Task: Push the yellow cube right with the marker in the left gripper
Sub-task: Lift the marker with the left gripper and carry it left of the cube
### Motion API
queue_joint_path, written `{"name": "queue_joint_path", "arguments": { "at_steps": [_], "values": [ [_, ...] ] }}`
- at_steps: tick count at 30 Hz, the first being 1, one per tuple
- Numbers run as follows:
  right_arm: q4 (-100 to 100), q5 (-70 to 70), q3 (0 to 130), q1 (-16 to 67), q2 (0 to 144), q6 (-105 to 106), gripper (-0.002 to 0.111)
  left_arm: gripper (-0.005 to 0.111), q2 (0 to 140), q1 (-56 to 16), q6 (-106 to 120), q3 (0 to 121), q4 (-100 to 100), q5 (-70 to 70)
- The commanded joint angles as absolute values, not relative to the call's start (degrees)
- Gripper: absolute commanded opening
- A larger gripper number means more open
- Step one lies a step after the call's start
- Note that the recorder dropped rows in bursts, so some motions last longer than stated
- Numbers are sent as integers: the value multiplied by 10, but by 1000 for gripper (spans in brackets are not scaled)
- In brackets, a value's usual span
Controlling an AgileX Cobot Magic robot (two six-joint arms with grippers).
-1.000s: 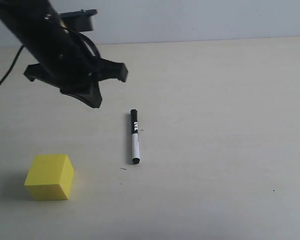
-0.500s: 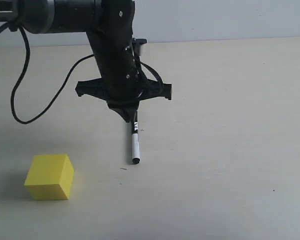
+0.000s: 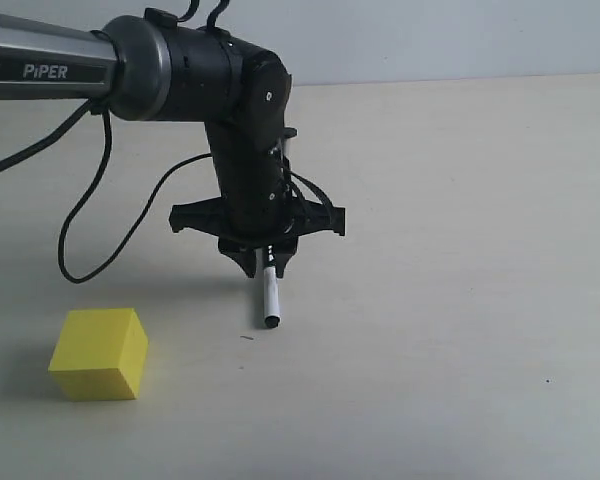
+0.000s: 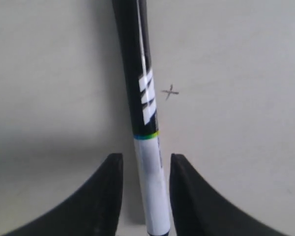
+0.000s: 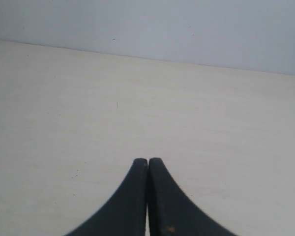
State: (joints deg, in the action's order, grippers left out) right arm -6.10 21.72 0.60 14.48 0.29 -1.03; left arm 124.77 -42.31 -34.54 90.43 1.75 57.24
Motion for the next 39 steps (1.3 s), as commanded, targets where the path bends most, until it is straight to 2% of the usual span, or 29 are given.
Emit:
{"name": "queue_joint_path", "arguments": {
  "at_steps": [1,12,13,14,16,17,22,24,27,31,33,37,39],
  "values": [
    [-62,211,5,142,0,-7,0,34,1259,-426,-352,907,16,555],
    [-62,211,5,142,0,-7,0,32,1277,-426,-361,907,16,540],
    [-62,211,5,142,0,-7,0,30,1277,-426,-361,907,16,541],
    [-62,211,5,142,0,-7,0,17,1277,-426,-355,907,16,545],
    [-62,211,5,142,0,-7,0,0,1271,-426,-329,907,16,549],
    [-62,211,5,142,0,-7,0,0,1266,-426,-324,907,16,550],
    [-62,211,5,142,0,-7,0,0,1161,-426,-227,907,22,598],
    [-62,211,5,142,0,-7,0,0,1080,-433,-142,840,8,608],
    [-62,211,5,142,0,-7,0,0,974,-422,-141,719,-46,579],
    [-62,211,5,142,0,-7,0,0,777,-333,-98,583,-77,646],
    [-62,211,5,142,0,-7,0,0,635,-239,-33,558,-80,671],
    [-62,211,5,142,0,-7,0,0,533,-159,105,542,-123,700],
    [-62,211,5,142,0,-7,0,0,518,-153,105,539,-132,692]
  ]
}}
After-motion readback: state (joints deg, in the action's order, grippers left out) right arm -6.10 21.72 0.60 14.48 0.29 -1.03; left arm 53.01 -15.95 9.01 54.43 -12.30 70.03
